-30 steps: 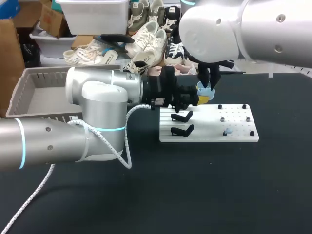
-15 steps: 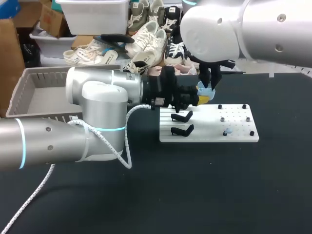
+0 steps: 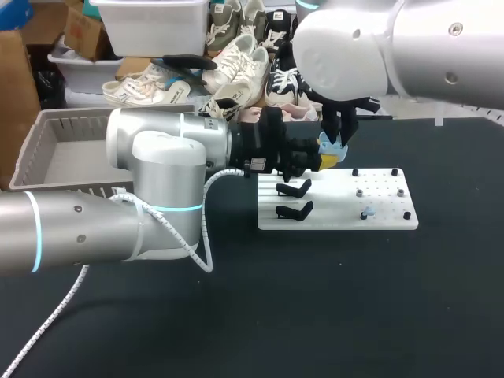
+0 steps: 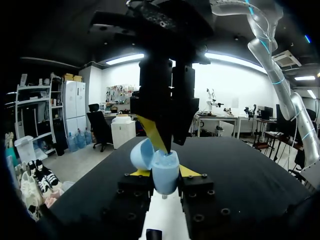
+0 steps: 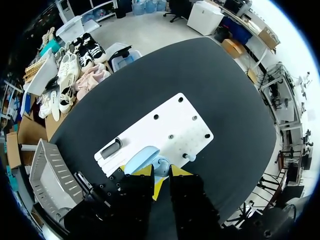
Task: Pick up each earbud case from the left stands, insert the matching earbuds, close the lid, and place the case in the box.
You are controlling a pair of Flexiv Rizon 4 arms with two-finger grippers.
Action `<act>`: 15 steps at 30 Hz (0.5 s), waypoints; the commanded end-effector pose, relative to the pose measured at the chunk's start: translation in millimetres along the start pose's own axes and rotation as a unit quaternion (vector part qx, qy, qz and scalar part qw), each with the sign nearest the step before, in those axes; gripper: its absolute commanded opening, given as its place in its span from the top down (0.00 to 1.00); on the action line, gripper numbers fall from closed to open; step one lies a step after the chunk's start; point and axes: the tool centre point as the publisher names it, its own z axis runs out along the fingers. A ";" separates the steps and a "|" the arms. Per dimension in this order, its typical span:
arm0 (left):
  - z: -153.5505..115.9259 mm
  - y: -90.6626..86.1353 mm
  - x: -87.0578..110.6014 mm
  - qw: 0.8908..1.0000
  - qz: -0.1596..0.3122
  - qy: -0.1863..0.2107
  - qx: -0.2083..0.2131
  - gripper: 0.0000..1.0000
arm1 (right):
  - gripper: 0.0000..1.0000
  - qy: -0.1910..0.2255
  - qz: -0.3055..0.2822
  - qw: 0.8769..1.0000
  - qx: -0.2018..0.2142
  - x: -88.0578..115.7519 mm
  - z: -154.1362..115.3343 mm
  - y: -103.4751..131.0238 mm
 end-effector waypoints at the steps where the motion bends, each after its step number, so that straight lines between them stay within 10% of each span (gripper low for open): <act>1: -0.7 -1.2 0.5 1.000 0.001 -0.001 -0.002 1.00 | 1.00 0.001 0.000 1.000 -0.001 0.7 2.2 -1.8; 15: -0.7 -1.2 0.5 1.000 0.001 -0.001 -0.002 1.00 | 1.00 0.005 0.003 1.000 -0.004 1.4 3.7 -3.1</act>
